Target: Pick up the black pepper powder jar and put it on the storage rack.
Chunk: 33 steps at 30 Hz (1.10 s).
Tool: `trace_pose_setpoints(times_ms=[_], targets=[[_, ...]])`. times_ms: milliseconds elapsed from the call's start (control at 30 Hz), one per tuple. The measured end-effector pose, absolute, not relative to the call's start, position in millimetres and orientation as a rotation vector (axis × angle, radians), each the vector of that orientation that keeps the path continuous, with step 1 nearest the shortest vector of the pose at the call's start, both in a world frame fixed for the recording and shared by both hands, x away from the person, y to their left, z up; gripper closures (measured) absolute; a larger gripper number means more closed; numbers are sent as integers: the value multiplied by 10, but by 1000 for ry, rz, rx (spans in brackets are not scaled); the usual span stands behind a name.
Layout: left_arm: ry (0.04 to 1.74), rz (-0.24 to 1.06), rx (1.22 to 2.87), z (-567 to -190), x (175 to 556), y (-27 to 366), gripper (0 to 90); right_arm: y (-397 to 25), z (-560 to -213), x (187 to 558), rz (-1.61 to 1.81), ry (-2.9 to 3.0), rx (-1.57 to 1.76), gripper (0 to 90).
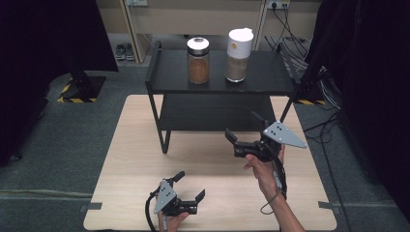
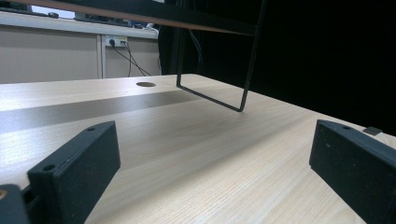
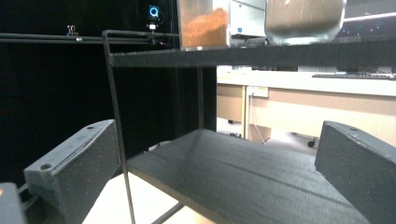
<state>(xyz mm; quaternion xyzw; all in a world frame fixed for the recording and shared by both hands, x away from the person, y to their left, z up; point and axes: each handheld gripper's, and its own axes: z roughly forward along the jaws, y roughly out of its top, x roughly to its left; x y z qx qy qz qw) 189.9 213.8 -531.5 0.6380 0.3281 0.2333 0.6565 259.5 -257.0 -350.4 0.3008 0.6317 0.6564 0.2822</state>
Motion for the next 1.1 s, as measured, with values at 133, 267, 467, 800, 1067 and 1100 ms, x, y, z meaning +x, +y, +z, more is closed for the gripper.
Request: trace_pose_setpoints(times_ms=[133, 267, 467, 800, 1067, 1100], targets=[[743, 529, 1446, -5315, 1899, 2137, 13, -2590, -3576, 2552, 1739, 1699, 806, 4], [743, 529, 1446, -5315, 1899, 2138, 13, -2614, -3654, 2490, 1725, 1699, 797, 4], [743, 530, 1447, -5314, 1898, 2136, 13, -2656, -3793, 2393, 1703, 1728, 796, 4], [744, 528, 1447, -5313, 1899, 2135, 13, -2722, -3998, 2328, 1709, 1755, 844, 4], [744, 529, 1447, -5313, 1898, 2135, 14, -2778, -4183, 2231, 1701, 1775, 876, 4], [744, 529, 1447, -5313, 1898, 2135, 14, -2785, -4212, 2221, 1703, 1775, 877, 4]])
